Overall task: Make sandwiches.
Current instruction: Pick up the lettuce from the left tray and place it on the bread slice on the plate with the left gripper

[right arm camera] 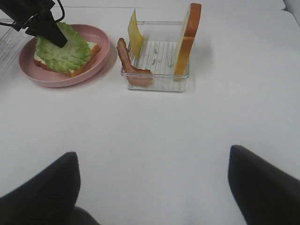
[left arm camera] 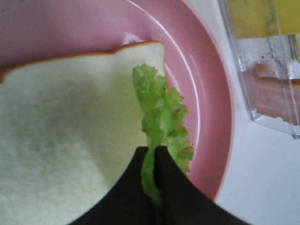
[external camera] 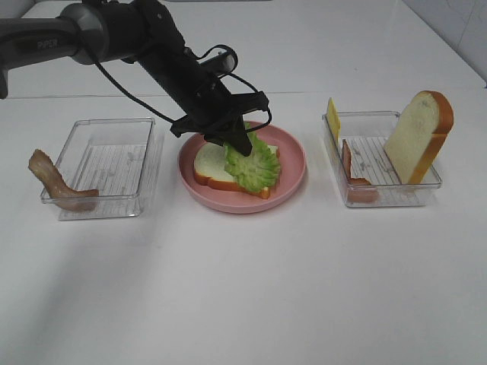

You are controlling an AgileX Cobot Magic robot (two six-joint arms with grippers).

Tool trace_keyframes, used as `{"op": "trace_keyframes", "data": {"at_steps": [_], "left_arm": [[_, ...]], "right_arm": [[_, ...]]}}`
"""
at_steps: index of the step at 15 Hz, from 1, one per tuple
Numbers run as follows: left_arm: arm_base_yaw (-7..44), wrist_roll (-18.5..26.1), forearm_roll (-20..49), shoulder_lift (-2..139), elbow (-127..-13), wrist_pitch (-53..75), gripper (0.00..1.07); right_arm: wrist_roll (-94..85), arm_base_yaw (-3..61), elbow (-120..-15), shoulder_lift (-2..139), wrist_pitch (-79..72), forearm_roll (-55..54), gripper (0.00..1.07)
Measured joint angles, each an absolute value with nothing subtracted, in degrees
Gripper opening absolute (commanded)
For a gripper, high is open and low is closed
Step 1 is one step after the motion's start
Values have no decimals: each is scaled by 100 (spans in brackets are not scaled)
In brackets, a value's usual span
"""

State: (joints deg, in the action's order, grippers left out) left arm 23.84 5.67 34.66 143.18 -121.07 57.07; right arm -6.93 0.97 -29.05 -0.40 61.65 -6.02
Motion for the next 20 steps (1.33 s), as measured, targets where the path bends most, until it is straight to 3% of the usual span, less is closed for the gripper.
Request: {"op": "trace_keyframes", "data": {"at_steps": [6, 8, 11, 13, 15, 20], "left_arm": [[2384, 567, 3163, 14318, -12107, 5495, 0], [2384, 567, 3014, 14318, -12107, 5460, 15], [2384, 567, 2968, 14318, -12107, 5455, 50], [2384, 567, 2790, 14290, -12107, 5426, 63], [2384, 493, 2349, 14118, -12107, 5403, 65], [2384, -166, 1083, 13579, -12107, 5632, 65]], "right_arm": [[-693, 97, -2905, -40, 6165, -602, 81], [-693, 97, -2905, -40, 6165, -602, 81], [-693, 97, -2905, -40, 6165, -602, 81], [-693, 97, -2905, -40, 6165, -602, 81], [-693, 97, -2905, -40, 6165, -602, 81], [-693, 97, -2905, -40, 6165, -602, 81]]}}
